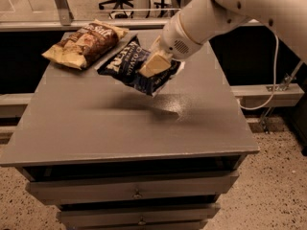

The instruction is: Move blue chip bag near brown chip bag

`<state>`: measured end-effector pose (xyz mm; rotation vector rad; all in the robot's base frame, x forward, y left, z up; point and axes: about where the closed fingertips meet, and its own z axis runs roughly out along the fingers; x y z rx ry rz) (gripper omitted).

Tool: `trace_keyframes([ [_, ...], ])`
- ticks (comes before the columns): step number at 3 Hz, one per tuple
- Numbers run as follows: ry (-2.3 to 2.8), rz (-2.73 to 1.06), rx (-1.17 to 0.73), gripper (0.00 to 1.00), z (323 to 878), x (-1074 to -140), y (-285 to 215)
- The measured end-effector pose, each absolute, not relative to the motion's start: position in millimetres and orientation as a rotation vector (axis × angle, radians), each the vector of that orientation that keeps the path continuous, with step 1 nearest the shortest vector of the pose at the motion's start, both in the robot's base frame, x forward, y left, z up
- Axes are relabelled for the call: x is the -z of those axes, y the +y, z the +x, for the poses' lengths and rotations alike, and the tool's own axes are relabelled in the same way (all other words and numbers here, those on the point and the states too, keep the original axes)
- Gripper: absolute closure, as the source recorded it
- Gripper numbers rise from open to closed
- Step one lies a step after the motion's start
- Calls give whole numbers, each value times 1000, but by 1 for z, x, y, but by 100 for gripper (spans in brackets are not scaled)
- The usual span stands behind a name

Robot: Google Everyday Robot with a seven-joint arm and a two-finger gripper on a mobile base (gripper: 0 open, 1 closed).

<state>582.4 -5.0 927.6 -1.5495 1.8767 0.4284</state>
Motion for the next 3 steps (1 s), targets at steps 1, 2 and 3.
trace_keyframes([
  [1,1841,-1491,-460,100,645,-921,45],
  [2,1838,-1433,-479,98,690,-913,76],
  [3,1874,-1357,-483,67,721,-903,83],
])
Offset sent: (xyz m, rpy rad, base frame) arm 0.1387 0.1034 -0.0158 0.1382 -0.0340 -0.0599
